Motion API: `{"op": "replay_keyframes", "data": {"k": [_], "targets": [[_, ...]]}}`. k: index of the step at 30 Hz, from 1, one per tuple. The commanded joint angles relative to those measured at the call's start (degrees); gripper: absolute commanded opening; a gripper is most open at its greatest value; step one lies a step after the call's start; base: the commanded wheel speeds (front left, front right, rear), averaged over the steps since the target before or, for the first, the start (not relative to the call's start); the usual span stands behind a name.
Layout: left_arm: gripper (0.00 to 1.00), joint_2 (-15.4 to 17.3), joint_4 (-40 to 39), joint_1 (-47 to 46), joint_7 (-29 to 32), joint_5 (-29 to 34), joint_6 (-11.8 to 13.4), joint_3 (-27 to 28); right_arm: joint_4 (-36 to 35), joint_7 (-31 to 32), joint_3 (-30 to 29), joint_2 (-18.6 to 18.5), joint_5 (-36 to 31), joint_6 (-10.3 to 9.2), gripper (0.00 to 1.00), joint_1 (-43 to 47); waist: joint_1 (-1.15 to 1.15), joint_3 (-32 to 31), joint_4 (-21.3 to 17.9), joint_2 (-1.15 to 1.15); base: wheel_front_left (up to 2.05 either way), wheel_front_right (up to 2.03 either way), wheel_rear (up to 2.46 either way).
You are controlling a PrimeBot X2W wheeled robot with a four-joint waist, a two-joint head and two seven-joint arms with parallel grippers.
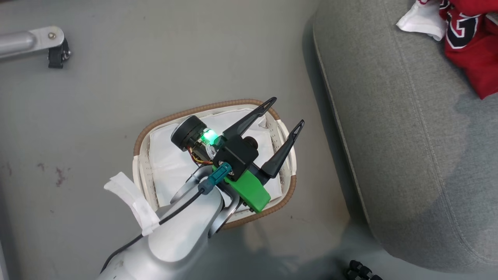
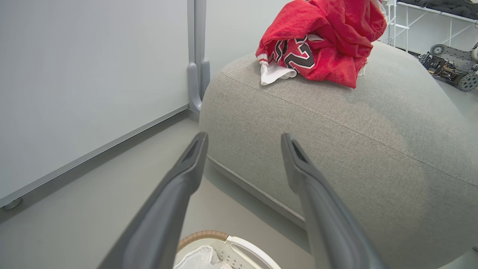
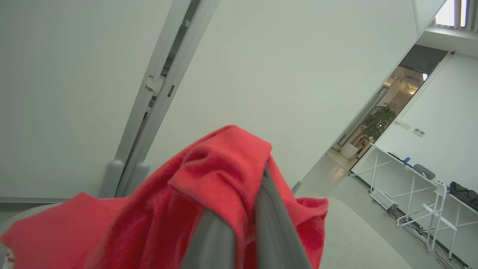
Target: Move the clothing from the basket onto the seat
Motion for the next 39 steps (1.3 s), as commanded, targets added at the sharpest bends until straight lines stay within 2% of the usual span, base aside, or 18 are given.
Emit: {"op": "replay_keyframes", "data": {"k": [1,10,11,12,13,14,15,16,28,39], "targets": [[1.00,0.61,-0.19,-1.18,-0.02,0.50,-0.15,0.01,1.13,-0.28,-0.46,1.07,0.06,-0.08,0.00,1.25,-0.01,3.64,2.34,0.00,0.00,0.00,0.00],[1.00,1.15,0.28,-2.14,-0.03,1.04,-0.14,-0.53,5.49,-0.28,-0.67,5.83,-0.37,-0.08,0.00,4.41,-0.01,5.22,0.42,0.00,0.00,0.00,0.00],[1.00,1.18,0.37,-2.18,-0.03,0.98,-0.14,-0.58,5.55,-0.28,-0.87,6.17,-0.49,-0.08,0.04,4.74,-0.01,5.22,0.15,0.00,0.00,0.00,0.00],[1.00,1.20,0.46,-2.17,-0.02,0.91,-0.14,-0.62,5.65,-0.28,-0.94,6.57,-0.52,-0.08,0.13,5.04,-0.01,5.19,-0.08,0.00,0.00,0.00,0.00],[1.00,1.25,0.58,-2.14,-0.02,0.82,-0.14,-0.67,5.92,-0.28,-0.99,7.12,-0.47,-0.08,0.37,5.35,-0.01,5.10,-0.34,0.00,0.00,0.00,0.00],[1.00,1.32,0.65,-2.14,-0.03,0.73,-0.14,-0.66,6.24,-0.27,-0.83,7.60,-0.25,-0.08,0.47,5.61,-0.01,4.99,-0.57,0.00,0.00,0.00,0.00],[1.00,1.46,0.74,-2.17,-0.02,0.69,-0.14,-0.75,6.65,-0.28,-0.34,8.09,0.36,-0.08,0.94,5.94,-0.01,4.86,-0.83,0.00,0.00,0.00,0.00],[1.00,1.60,0.81,-2.10,-0.03,0.62,-0.14,-0.79,6.95,-0.27,0.02,8.35,0.76,-0.08,1.00,6.08,-0.01,4.71,-1.07,0.00,0.00,0.00,0.00],[1.00,1.04,0.83,0.54,-0.02,-2.21,-0.15,0.70,4.03,-0.28,3.04,11.42,1.19,-0.08,1.00,13.12,-0.01,0.02,-2.09,0.00,0.00,0.00,0.00],[1.00,-1.34,0.44,5.30,-0.02,-3.64,0.30,6.70,0.05,-0.28,6.21,8.93,0.87,-0.08,1.00,15.01,-0.01,-9.39,0.65,0.00,0.00,0.00,0.00]]}}
